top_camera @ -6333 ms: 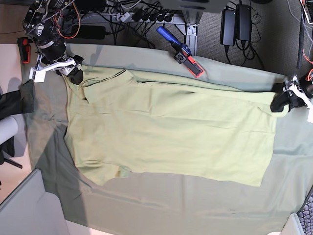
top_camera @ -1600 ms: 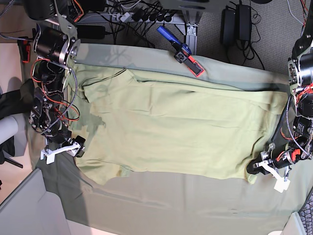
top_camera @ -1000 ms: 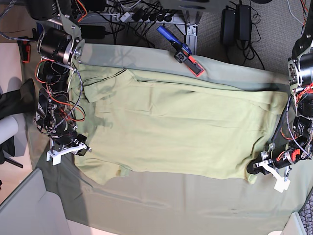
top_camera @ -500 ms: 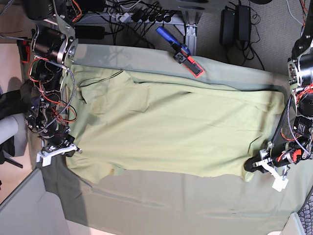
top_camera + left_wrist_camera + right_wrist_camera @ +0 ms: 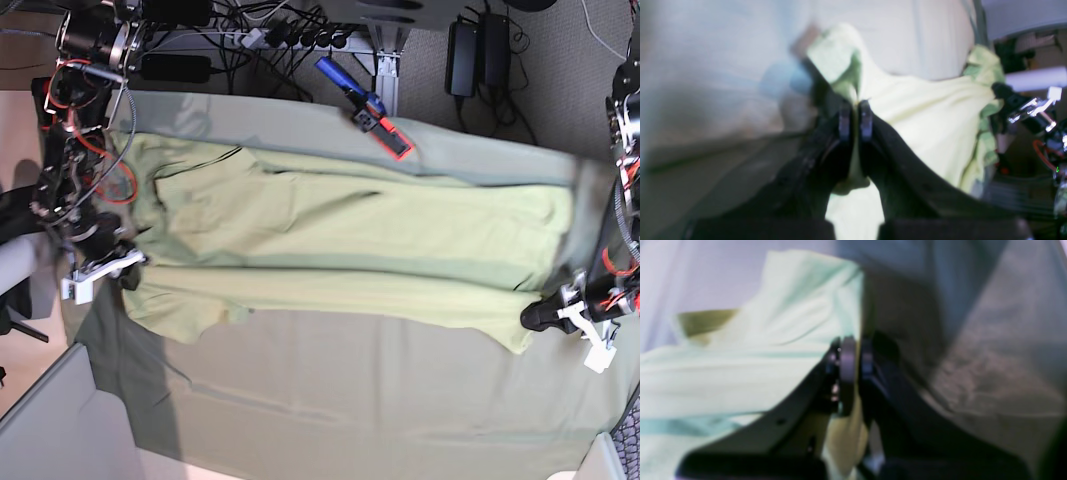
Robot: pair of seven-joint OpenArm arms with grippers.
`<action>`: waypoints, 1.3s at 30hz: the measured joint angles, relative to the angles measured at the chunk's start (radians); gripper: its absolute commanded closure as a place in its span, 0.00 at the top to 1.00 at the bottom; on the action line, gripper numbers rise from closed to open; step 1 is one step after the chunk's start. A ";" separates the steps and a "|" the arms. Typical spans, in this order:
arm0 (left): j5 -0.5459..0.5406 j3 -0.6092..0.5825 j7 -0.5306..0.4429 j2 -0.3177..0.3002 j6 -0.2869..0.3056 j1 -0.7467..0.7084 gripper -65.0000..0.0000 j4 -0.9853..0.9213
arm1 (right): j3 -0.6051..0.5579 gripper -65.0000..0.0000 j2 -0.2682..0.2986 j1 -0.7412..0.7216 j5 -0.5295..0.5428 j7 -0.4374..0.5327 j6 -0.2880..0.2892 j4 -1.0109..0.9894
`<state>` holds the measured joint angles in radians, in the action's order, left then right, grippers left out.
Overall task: Fold the T-shirt properly
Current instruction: 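Lift the held edge with both grippers and fold it over lengthwise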
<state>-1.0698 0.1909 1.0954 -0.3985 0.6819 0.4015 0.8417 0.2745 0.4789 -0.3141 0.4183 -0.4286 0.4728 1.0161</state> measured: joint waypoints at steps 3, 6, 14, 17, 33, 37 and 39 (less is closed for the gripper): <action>-0.025 0.000 0.040 -0.003 0.000 -0.079 0.00 0.133 | -0.001 0.00 0.000 0.071 0.000 -0.002 0.003 0.117; -0.024 0.000 0.050 -0.003 0.000 -0.154 0.00 0.248 | 0.001 0.00 0.003 0.125 -0.002 -0.026 0.003 0.186; -0.013 -0.001 0.050 -0.003 0.001 -0.248 0.00 0.344 | 0.014 0.00 0.002 0.200 0.000 -0.033 0.002 0.217; -0.012 -0.001 0.049 -0.003 0.000 -0.254 0.00 0.344 | 0.014 0.00 0.003 0.206 0.000 -0.044 0.002 0.217; -0.013 -0.001 0.048 -0.003 0.000 -0.252 0.00 0.345 | 0.154 0.64 0.000 0.234 0.069 -0.065 0.002 0.221; -0.013 -0.001 0.048 -0.003 0.000 -0.252 0.00 0.346 | 0.248 0.64 0.000 0.207 0.117 -0.066 0.002 0.225; -0.013 -0.001 0.048 -0.003 0.000 -0.252 0.00 0.346 | 0.262 0.64 0.000 0.177 0.126 -0.065 0.002 0.225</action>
<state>-1.0824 0.1902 1.1439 -0.4019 0.6823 0.1497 1.1873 0.5369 0.4793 -0.1368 0.5438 -0.4938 0.4747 1.2411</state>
